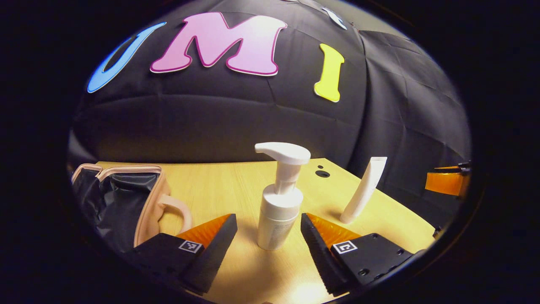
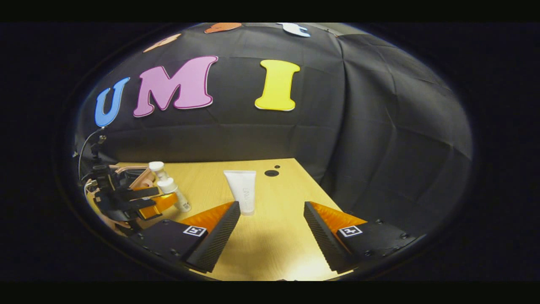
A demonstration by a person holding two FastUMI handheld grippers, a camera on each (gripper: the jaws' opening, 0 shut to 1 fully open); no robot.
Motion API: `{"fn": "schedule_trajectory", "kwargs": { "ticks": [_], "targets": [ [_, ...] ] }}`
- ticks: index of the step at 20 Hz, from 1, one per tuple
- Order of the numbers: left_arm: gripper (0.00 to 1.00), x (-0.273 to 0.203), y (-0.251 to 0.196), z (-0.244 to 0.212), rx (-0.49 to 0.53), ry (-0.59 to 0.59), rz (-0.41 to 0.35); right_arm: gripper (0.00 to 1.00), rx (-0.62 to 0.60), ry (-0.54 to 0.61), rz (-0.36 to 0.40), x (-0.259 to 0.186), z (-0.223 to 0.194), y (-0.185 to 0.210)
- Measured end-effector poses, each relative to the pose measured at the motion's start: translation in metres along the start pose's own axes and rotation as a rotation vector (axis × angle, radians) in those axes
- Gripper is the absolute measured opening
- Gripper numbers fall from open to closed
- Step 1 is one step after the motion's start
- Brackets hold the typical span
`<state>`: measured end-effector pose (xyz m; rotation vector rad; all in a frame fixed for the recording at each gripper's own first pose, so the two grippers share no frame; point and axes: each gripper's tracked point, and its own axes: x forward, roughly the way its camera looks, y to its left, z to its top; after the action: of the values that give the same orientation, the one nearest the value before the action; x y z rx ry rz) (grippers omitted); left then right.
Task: First open the suitcase, pack the skin care products into it, and then close the suitcase.
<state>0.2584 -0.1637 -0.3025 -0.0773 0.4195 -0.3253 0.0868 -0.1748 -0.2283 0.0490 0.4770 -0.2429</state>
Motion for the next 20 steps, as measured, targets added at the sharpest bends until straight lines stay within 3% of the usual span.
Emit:
{"fn": "schedule_trajectory", "kwargs": {
  "ticks": [5,6,9,14,20],
  "targets": [
    [0.96,0.042,-0.012,-0.006,0.036,0.041,-0.019,0.97,0.022,0.056,0.021,0.024,-0.016,0.006],
    [0.93,0.051,-0.008,-0.006,0.043,0.055,0.000,0.97,0.043,0.067,0.030,0.033,-0.017,0.012],
    [0.66,0.066,-0.007,-0.010,0.037,0.058,0.007,0.97,0.063,0.092,0.030,0.052,-0.024,0.017],
    [0.63,0.051,-0.005,-0.012,0.000,0.071,-0.018,0.97,0.119,0.175,0.067,0.102,-0.047,0.035],
    [0.63,0.010,0.011,-0.008,-0.034,0.061,-0.008,0.98,0.137,0.172,0.053,0.146,-0.053,0.046]
  ]
}}
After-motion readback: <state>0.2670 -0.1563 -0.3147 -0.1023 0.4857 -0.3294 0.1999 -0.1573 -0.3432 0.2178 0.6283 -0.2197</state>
